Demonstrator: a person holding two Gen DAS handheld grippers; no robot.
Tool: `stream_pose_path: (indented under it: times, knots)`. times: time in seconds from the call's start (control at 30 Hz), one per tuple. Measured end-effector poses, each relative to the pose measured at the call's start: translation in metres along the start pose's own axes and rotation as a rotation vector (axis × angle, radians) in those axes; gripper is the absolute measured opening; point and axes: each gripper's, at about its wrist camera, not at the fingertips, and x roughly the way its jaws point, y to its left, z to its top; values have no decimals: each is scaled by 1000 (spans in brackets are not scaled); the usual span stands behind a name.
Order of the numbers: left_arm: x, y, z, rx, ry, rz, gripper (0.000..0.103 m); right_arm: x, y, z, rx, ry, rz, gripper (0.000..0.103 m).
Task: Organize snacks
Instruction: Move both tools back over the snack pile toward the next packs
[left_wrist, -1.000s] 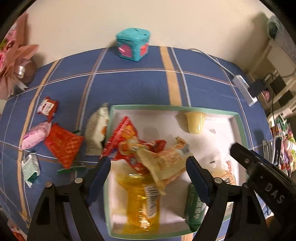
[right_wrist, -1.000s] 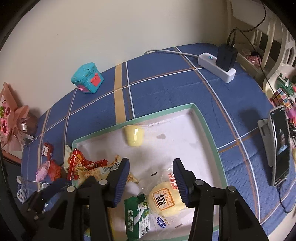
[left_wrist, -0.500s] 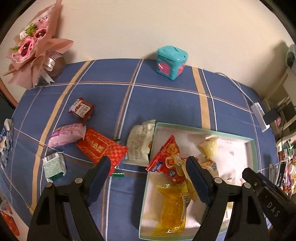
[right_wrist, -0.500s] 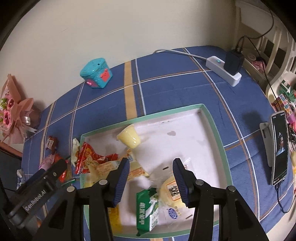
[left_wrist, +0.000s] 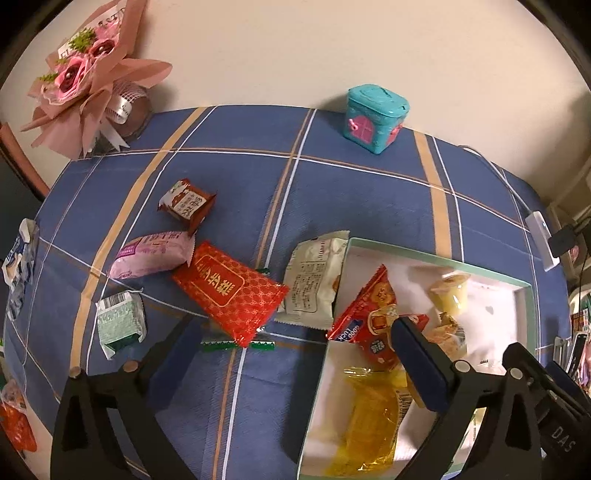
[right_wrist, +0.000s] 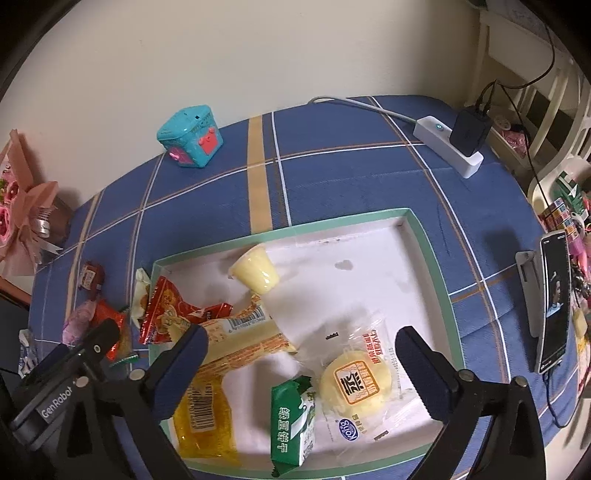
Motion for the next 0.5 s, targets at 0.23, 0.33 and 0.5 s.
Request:
stream_pose_path:
  times: [0.23,0.33,0.5]
  knots:
    - [-4,7,0,-6,-9,-5,102,-4,2,1,-11,-6,-39,103]
    - [-6,8,-3,27,2,8,102,-11,6,2,-12,-25,-44,103]
    - [-5,19,-10,56,24,14,102,-14,23,2,-36,-29,-58,103]
